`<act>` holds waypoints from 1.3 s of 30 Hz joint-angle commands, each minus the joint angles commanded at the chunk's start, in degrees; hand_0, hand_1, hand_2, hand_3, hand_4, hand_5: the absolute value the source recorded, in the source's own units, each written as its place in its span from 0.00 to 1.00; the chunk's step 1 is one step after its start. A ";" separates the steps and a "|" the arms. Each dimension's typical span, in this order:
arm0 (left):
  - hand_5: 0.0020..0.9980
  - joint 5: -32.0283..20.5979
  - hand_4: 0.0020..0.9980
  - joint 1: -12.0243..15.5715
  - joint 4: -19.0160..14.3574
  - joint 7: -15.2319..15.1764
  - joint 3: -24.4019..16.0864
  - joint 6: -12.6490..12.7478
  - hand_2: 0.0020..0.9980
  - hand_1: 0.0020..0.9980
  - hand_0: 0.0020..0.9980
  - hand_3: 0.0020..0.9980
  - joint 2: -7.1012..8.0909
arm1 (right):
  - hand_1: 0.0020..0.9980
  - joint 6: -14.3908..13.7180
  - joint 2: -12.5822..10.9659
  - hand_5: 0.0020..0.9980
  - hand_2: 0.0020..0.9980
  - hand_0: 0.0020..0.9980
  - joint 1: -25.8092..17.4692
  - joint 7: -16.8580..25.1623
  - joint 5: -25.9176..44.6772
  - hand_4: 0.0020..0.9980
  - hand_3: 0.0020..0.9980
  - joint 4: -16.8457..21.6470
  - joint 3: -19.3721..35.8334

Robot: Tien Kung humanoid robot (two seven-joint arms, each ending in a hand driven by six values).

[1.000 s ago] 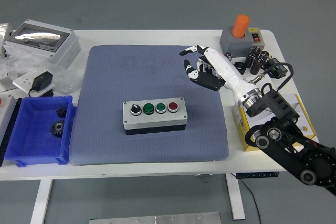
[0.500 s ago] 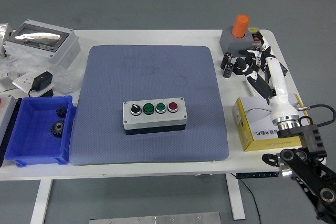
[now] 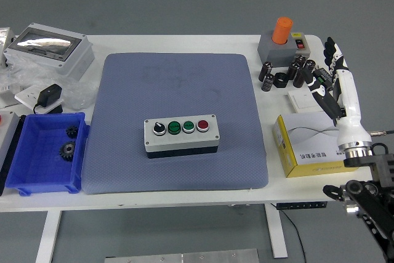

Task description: Pick up the button,place it on the desk,press the button,press the button

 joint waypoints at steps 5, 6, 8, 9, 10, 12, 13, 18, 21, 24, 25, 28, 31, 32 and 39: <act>0.66 0.20 0.92 -0.12 0.04 -0.07 -0.13 -0.12 0.69 0.74 0.73 0.78 0.30 | 0.97 0.90 -0.25 0.78 0.97 0.98 -1.08 1.23 0.87 1.00 1.00 0.01 0.37; 0.66 0.26 0.92 -0.16 0.05 -0.08 -0.17 -0.16 0.69 0.74 0.73 0.78 0.31 | 0.97 1.29 -0.29 0.78 0.97 0.98 -1.30 1.67 1.09 1.00 1.00 0.04 0.54; 0.67 0.34 0.92 -0.26 0.08 -0.11 -0.22 -0.22 0.69 0.74 0.73 0.78 0.27 | 0.95 2.31 -0.37 0.78 0.96 0.97 -1.71 2.83 1.72 1.00 1.00 0.04 0.93; 0.67 0.33 0.92 -0.32 0.10 -0.12 -0.23 -0.24 0.69 0.74 0.73 0.78 0.23 | 0.95 2.85 -0.38 0.78 0.96 0.97 -1.93 3.47 2.03 1.00 1.00 0.03 1.16; 0.67 0.27 0.92 -0.36 0.11 -0.15 -0.21 -0.24 0.69 0.74 0.73 0.78 0.19 | 0.95 3.25 -0.37 0.78 0.96 0.97 -2.10 3.98 2.28 1.00 1.00 0.01 1.33; 0.67 0.09 0.92 -0.39 0.11 -0.12 -0.12 -0.22 0.69 0.74 0.73 0.78 0.11 | 0.95 3.95 -0.27 0.78 0.96 0.97 -2.46 4.92 2.74 1.00 1.00 -0.04 1.69; 0.67 0.00 0.94 -0.39 0.11 -0.10 -0.08 -0.21 0.69 0.73 0.73 0.78 0.08 | 0.94 4.18 -0.21 0.78 0.95 0.96 -2.59 5.24 2.89 1.00 0.98 -0.04 1.84; 0.68 -0.61 0.94 -0.49 0.04 0.10 0.23 -0.11 0.69 0.73 0.73 0.78 0.11 | 0.92 4.67 0.40 0.80 0.92 0.96 -3.18 6.15 3.01 1.00 0.93 -0.02 2.74; 0.68 -0.93 0.94 -0.58 0.06 0.09 0.39 -0.05 0.69 0.73 0.73 0.78 0.23 | 0.92 4.64 0.78 0.80 0.92 0.96 -3.52 6.18 2.84 1.00 0.93 -0.05 3.19; 0.68 -1.43 0.94 -0.60 0.13 0.01 0.63 0.04 0.69 0.73 0.73 0.78 0.36 | 0.92 4.62 1.21 0.80 0.92 0.96 -3.96 6.16 2.67 1.00 0.93 0.01 3.84; 0.68 -1.77 0.94 -0.61 0.13 0.03 0.78 0.13 0.69 0.73 0.73 0.78 0.41 | 0.91 4.61 1.42 0.83 0.91 0.96 -4.12 6.18 2.63 1.00 0.92 0.01 4.17; 0.68 -2.81 0.94 -0.74 0.11 0.16 1.30 0.41 0.69 0.73 0.73 0.78 0.38 | 0.91 4.61 2.11 0.83 0.91 0.96 -4.57 6.25 2.64 1.00 0.92 -0.06 5.13; 0.68 -3.06 0.95 -1.01 0.16 0.13 1.43 0.45 0.69 0.73 0.73 0.78 0.18 | 0.91 4.59 2.58 0.85 0.91 0.96 -4.75 6.30 2.66 1.00 0.91 -0.06 5.70; 0.68 -3.07 0.95 -1.11 0.18 0.11 1.44 0.45 0.69 0.73 0.73 0.78 0.12 | 0.91 4.57 2.68 0.85 0.91 0.96 -4.73 6.30 2.66 1.00 0.91 -0.06 5.77; 0.68 -3.23 0.95 -1.46 0.36 -0.09 1.63 0.48 0.69 0.73 0.73 0.78 -0.12 | 0.90 4.54 2.83 0.86 0.90 0.96 -3.90 6.25 3.00 1.00 0.90 0.14 6.01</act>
